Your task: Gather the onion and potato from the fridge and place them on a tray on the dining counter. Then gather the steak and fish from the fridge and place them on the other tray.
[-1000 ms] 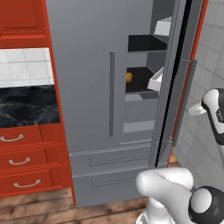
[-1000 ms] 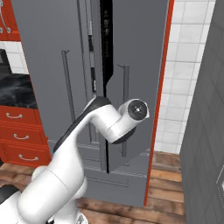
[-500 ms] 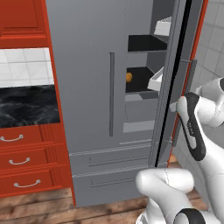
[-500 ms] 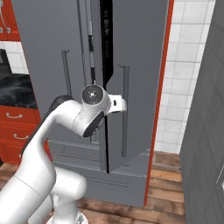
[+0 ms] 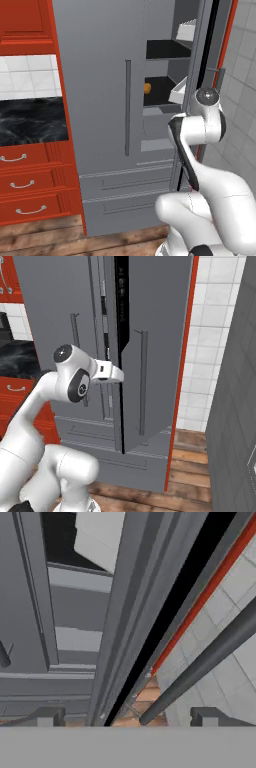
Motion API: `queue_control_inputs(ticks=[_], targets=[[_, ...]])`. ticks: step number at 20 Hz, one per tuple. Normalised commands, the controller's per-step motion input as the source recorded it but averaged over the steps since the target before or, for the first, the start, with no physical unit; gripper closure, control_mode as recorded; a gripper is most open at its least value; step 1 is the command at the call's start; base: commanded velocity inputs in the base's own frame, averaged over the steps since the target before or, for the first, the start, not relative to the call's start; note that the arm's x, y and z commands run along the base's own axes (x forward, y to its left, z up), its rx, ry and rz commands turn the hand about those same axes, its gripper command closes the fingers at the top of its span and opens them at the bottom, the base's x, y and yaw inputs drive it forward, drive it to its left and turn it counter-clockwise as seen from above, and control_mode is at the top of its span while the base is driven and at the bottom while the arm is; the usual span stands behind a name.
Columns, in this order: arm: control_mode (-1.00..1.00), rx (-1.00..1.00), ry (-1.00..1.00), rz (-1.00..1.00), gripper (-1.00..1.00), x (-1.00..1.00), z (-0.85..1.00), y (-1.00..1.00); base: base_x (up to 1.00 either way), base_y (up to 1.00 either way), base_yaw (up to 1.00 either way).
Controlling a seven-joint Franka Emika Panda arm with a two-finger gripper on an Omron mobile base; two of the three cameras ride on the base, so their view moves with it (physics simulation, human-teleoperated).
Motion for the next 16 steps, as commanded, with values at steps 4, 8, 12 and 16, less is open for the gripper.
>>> queue_control_inputs(ticks=[4, 8, 12, 16], targets=[[-1.00, -0.09, 0.05, -0.21, -1.00, 0.47, 0.00, 0.31, 0.00, 0.00, 0.00], [-1.00, -0.11, 0.00, -0.20, -1.00, 0.40, 0.00, 0.31, 0.00, 0.00, 0.00], [-1.00, -0.08, 0.00, -0.16, -1.00, 0.42, -0.05, 0.20, 0.00, 0.00, 0.00], [-1.00, -0.05, -0.01, -0.13, -1.00, 0.36, -0.09, 0.01, 0.00, 0.00, 0.00]])
